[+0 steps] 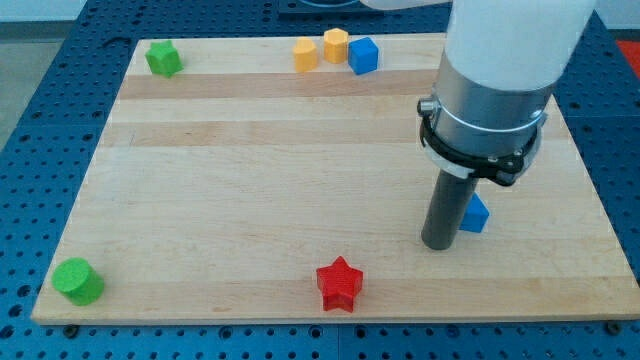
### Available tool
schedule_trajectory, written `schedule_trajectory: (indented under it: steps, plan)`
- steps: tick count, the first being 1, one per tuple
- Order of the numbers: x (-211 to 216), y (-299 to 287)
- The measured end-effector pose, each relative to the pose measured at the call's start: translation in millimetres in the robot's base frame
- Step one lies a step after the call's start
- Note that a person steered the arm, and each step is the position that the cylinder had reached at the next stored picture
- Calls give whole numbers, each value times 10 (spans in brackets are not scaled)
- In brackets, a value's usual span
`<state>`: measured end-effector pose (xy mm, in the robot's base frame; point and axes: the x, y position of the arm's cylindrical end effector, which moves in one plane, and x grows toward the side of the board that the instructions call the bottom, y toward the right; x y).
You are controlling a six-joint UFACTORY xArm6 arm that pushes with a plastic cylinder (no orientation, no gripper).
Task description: Slide the blue triangle a bit left
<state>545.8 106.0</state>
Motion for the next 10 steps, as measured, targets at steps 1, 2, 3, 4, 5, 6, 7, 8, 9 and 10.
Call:
schedule_trajectory:
  steps: [1,2,3,4,5,6,7,8,9,10]
  plan:
    - [-83,-30]
    - [-31,224]
    - [174,485]
    - [96,691]
    - [-254,884]
    - [-272,889]
    - [-272,889]
    - [-298,819]
    - [-298,778]
    - [-298,631]
